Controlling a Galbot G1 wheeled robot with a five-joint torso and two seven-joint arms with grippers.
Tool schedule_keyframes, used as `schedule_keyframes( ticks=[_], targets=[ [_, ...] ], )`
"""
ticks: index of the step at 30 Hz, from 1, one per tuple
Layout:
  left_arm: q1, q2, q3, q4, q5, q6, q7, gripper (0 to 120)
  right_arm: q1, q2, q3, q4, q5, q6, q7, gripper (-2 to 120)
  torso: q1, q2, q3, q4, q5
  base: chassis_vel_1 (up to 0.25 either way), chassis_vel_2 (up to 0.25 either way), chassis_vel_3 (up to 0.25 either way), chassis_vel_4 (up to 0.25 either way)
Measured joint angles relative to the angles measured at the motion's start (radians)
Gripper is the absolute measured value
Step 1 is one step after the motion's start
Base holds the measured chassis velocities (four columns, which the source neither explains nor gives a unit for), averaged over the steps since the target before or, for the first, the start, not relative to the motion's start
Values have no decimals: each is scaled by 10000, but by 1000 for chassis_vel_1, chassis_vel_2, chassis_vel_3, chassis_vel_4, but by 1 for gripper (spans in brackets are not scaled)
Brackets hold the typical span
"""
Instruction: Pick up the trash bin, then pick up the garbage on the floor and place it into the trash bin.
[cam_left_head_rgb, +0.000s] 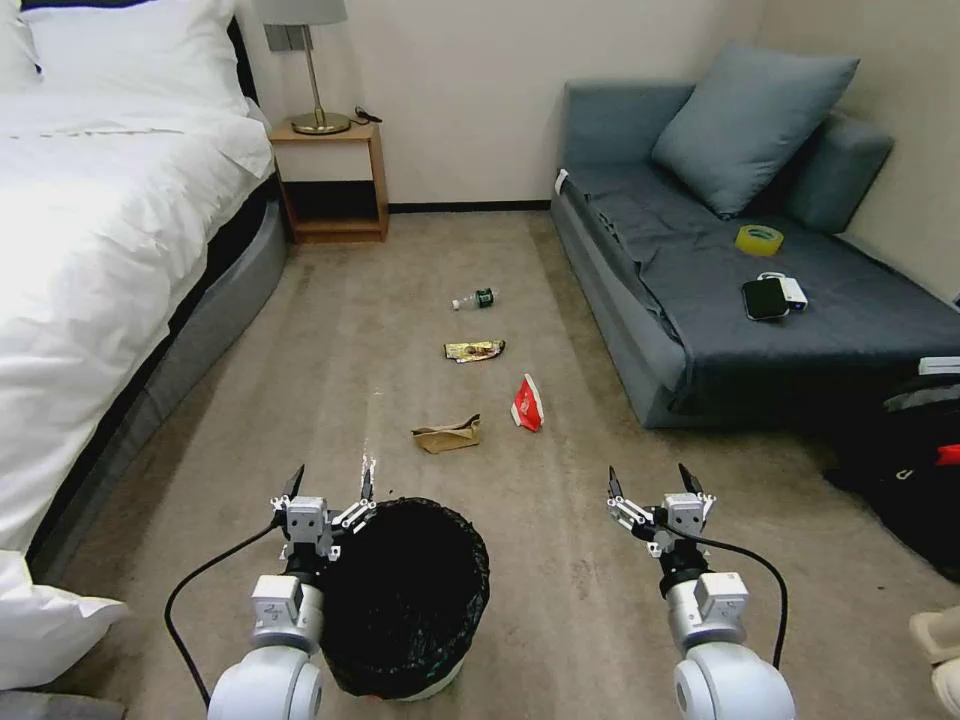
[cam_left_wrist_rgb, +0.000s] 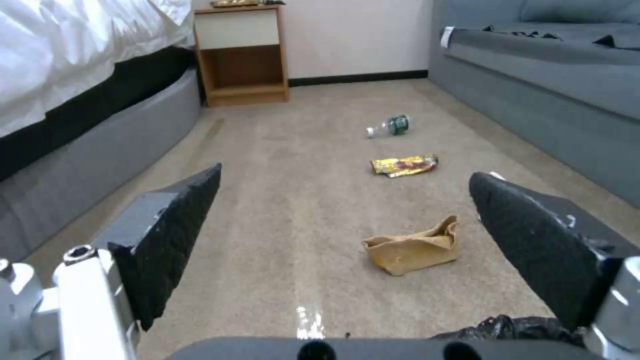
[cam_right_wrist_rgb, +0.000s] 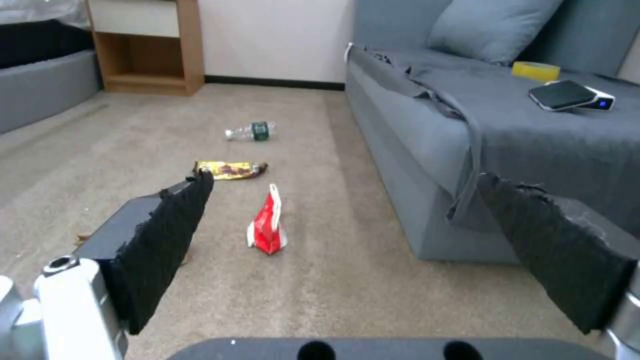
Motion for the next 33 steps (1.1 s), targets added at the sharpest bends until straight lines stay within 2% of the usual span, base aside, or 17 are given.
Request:
schedule_keyframes(
  ticks=[31,33],
  targets=[
    [0,0,0,0,-2,1,0,100,-1,0,0,-1,0,0,0,100,0,0,0,0,0,0,0,0,0],
    [6,24,-116,-110,-227,171,-10,100,-12,14,-4,24,-20,-30,56,100,0,0,0,0,-3,0,0,0,0]
  ],
)
